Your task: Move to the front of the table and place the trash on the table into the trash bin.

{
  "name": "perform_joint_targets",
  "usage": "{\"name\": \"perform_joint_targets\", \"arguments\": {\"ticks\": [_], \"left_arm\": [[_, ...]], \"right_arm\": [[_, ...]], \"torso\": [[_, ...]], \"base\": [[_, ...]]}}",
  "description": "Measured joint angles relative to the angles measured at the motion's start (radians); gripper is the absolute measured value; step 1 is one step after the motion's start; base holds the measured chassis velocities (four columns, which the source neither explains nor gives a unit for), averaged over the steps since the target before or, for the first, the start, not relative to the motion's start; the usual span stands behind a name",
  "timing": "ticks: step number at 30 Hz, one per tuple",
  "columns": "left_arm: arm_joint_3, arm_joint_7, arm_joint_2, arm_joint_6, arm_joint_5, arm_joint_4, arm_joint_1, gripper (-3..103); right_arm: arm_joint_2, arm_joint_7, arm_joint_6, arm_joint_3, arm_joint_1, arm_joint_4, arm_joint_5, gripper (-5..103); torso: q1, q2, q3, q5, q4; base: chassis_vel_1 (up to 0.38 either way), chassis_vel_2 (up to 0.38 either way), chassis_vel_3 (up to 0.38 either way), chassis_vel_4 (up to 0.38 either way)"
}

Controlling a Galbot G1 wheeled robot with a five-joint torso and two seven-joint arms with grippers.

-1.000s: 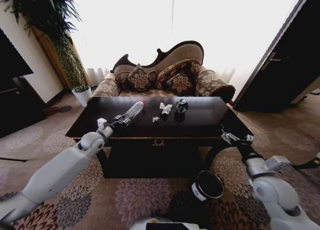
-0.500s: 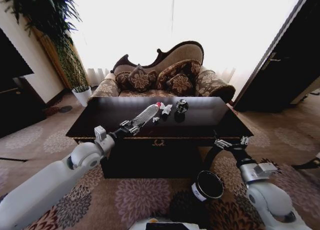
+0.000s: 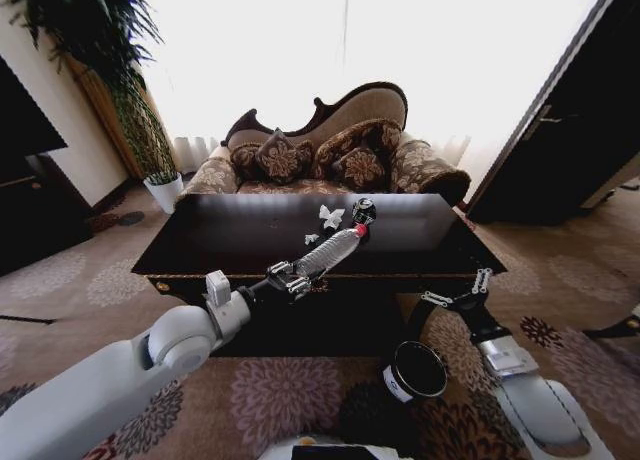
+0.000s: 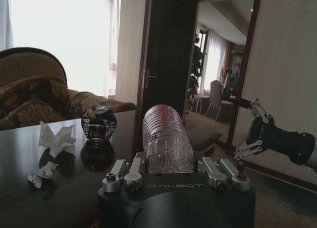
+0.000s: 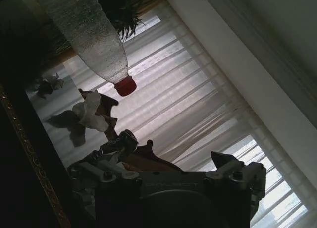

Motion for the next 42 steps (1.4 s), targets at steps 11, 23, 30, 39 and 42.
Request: {"name": "perform_joint_targets", "arguments": {"ticks": [11,23,30,39,42], "left_arm": [[0.187,-0.027,-0.087,0.021,0.03,0.029,-0.122,41],[0.342,-0.081,-0.145,0.03,-0.042,0.042,-0.283,41],[0.387,-0.124,-0.181,0.037,-0.086,0.045,-0.302,41],[0.436,-0.133,-0.217,0.038,-0.084,0.067,-0.306,41],[0.459,-0.134,-0.225,0.039,-0.068,0.069,-0.296,41]], "right_arm": [[0.05,0.008,0.089,0.006,-0.005,0.006,-0.195,100],[0.152,0.007,0.129,-0.069,-0.038,0.038,-0.363,100],[0.152,0.013,0.129,-0.078,-0.035,0.033,-0.368,100],[0.146,0.015,0.122,-0.078,-0.032,0.037,-0.353,100],[0.146,0.016,0.122,-0.077,-0.034,0.041,-0.352,102]], "torso": [[0.0,0.0,0.0,0.0,0.0],[0.0,0.0,0.0,-0.0001,0.0001],[0.0,0.0,0.0,-0.0001,0.0001],[0.0,0.0,0.0,-0.0001,0.0001],[0.0,0.0,0.0,-0.0001,0.0001]], "base": [[0.0,0.0,0.0,0.0],[0.0,0.0,0.0,0.0],[0.0,0.0,0.0,0.0],[0.0,0.0,0.0,0.0],[0.0,0.0,0.0,0.0]]}}
